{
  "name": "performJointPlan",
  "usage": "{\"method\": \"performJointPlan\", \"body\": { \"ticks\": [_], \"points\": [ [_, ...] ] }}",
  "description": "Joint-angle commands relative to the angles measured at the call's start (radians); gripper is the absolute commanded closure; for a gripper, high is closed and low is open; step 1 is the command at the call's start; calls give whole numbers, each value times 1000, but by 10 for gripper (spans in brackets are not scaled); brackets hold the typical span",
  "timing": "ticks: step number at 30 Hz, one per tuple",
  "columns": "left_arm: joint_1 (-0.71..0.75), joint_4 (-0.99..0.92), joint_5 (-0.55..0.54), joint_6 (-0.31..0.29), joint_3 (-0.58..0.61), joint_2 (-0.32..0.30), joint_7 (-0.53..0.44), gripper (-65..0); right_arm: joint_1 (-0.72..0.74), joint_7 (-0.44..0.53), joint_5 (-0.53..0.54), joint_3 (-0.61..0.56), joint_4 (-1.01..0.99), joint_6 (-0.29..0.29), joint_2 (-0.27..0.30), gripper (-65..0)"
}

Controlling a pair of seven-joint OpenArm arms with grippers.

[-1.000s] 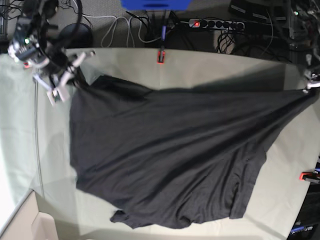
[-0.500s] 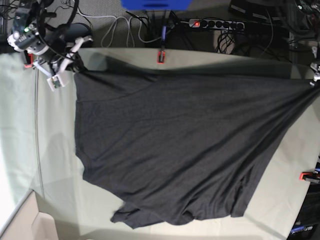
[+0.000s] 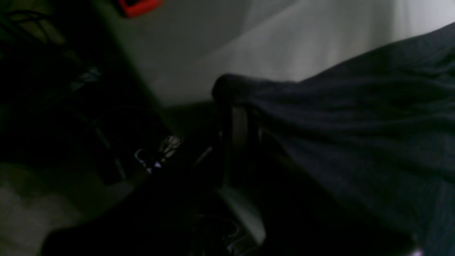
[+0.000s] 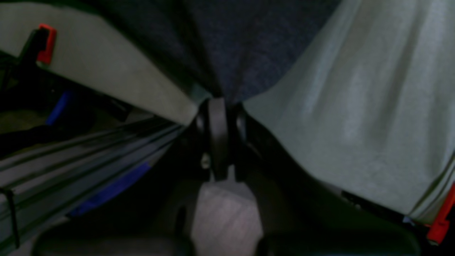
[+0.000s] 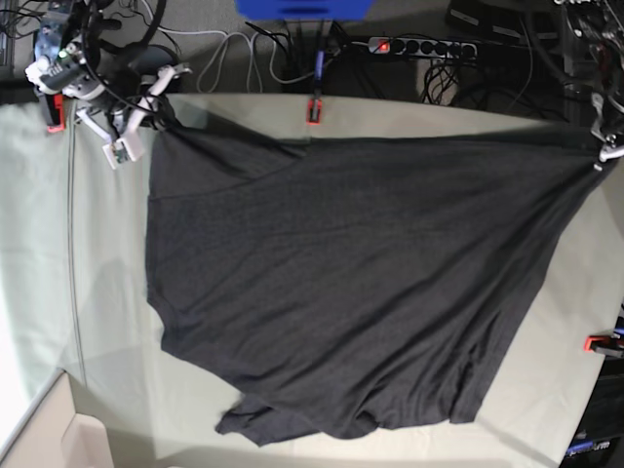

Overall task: Layout the t-shirt on the table in an organized manner, then fold the t-shirt properly
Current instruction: 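Stretch the shirt edge taut between both grippers, then lift the shirt with both grippers and swing it up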

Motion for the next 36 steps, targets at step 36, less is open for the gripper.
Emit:
{"method": "performJointPlan", "body": {
  "ticks": [36],
  "points": [
    [-91, 171, -2, 5, 250, -86, -19, -1, 87, 59, 12, 176, 175, 7, -36, 0]
  ]
}}
